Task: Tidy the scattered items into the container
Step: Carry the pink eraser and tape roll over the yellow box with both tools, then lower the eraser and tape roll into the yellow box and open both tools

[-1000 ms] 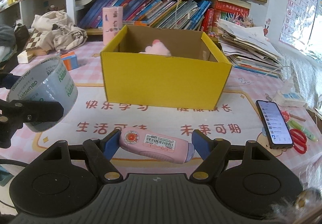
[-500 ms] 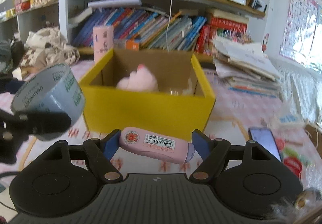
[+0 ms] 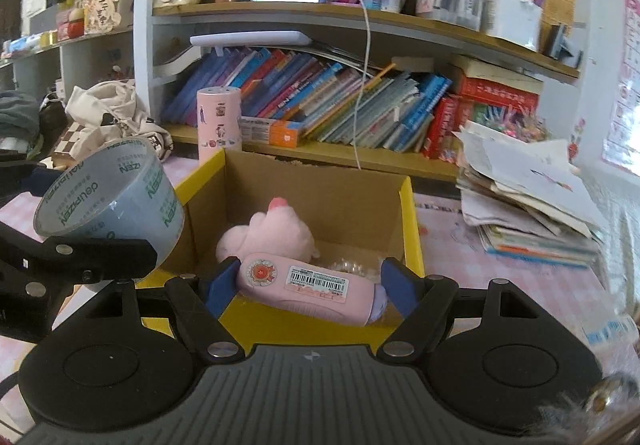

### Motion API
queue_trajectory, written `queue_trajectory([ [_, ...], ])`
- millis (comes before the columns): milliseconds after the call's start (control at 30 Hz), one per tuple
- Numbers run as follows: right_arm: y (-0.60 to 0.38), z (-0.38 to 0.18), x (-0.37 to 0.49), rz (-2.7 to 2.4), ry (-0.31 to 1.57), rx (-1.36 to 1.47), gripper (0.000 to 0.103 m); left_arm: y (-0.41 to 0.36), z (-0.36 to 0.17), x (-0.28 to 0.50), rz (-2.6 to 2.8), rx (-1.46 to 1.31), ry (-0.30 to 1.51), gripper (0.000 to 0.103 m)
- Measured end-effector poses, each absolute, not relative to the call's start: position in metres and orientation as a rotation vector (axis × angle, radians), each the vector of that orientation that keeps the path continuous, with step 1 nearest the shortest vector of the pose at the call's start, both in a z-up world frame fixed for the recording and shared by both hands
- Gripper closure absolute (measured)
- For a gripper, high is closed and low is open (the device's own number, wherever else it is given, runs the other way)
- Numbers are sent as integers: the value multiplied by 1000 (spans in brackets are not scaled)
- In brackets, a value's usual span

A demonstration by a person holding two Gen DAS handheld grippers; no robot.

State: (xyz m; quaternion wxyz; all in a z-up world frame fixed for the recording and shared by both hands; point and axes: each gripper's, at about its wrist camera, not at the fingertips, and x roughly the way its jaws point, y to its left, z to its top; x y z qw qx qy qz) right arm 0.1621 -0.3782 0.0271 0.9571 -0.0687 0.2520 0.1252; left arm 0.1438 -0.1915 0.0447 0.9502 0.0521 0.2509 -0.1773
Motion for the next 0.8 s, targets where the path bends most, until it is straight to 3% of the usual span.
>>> queue_trajectory([
  [800,-371,-1,281,665,631,-586,28,-232,27,258,-284,86,689,18],
])
